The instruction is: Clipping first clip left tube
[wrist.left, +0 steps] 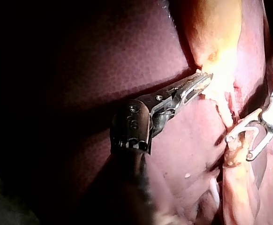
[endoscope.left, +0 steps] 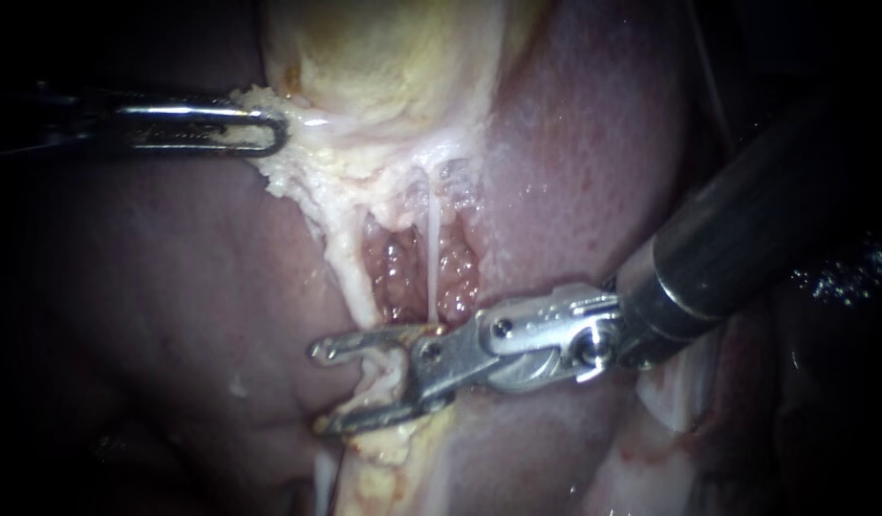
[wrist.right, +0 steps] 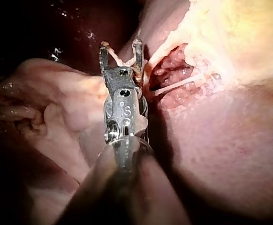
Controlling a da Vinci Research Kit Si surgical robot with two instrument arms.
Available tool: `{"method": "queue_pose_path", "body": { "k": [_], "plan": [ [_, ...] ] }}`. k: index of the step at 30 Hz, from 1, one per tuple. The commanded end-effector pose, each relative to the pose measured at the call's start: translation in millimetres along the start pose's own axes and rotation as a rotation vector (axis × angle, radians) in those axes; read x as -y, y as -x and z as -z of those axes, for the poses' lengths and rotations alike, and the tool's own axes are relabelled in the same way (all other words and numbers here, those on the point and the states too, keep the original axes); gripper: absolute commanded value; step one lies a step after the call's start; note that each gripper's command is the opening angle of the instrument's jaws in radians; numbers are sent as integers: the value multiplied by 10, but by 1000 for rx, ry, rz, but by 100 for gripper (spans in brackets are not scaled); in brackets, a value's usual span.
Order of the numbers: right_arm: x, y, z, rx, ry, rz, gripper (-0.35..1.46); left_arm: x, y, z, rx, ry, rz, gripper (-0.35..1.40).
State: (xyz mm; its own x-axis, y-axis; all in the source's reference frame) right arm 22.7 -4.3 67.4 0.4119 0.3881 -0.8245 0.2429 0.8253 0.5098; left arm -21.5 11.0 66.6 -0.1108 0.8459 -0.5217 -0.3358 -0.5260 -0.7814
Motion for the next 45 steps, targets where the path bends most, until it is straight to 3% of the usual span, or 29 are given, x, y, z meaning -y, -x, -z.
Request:
{"method": "queue_pose_path", "body": {
  "k": [1, 9, 13, 20, 27, 33, 45],
  "plan": [
    [0, 0, 0, 0, 1, 0, 41, 0, -1, 2, 1, 2, 0, -35],
    [10, -9, 31, -5, -21, -34, 43, 0, -7, 13, 4, 9, 3, -35],
    [12, -6, 54, -9, -37, -46, 43, 0, -10, 17, 5, 11, 5, -35],
    [-4, 5, 75, -13, -9, -48, 43, -1, -10, 18, 5, 12, 5, -35],
    [-24, 19, 71, -11, 3, -46, 43, -1, -10, 18, 5, 12, 5, -35],
    [-29, 26, 55, -13, 10, -46, 44, -1, -9, 18, 5, 11, 5, -35],
    [-35, 23, 20, -128, -42, -107, 44, -1, -9, 17, 5, 10, 5, -35]
  ]
}}
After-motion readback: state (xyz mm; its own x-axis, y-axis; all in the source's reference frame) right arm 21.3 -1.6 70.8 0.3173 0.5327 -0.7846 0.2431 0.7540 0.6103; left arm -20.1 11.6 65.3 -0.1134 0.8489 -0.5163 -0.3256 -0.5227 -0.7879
